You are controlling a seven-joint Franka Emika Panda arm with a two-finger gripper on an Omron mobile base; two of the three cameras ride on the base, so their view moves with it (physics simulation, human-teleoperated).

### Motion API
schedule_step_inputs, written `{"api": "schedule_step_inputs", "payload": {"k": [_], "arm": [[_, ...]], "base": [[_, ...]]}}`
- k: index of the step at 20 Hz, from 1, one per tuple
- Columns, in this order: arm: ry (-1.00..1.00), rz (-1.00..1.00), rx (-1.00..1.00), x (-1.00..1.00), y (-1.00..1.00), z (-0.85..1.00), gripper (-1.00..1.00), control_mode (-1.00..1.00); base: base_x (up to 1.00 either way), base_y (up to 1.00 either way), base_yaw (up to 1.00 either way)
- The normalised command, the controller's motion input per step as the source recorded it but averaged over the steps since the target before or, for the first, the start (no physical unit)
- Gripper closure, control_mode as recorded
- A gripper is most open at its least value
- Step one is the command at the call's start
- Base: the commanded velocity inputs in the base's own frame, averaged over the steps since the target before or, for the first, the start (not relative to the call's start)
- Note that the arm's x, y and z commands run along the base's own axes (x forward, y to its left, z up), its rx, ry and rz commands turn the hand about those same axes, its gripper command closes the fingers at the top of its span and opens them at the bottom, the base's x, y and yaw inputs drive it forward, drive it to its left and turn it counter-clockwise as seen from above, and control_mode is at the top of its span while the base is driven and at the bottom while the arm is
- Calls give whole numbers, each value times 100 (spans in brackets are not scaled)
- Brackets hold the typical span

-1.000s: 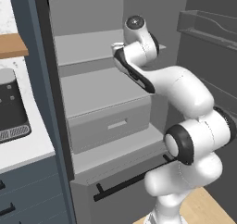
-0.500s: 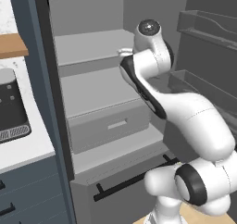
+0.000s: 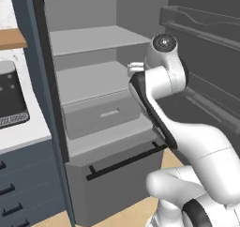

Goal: Place one eggplant and one fish in each tupperware on the nearby counter, to pack two identical lunches.

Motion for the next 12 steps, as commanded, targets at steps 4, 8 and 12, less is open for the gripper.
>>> {"api": "schedule_step_inputs", "payload": {"k": [4, 8, 12], "arm": [[0, 0, 0, 0, 0, 0, 100, 100], [0, 0, 0, 0, 0, 0, 100, 100], [0, 0, 0, 0, 0, 0, 100, 100]], "base": [[-95, 69, 10], [-20, 100, 6], [6, 100, 4]]}}
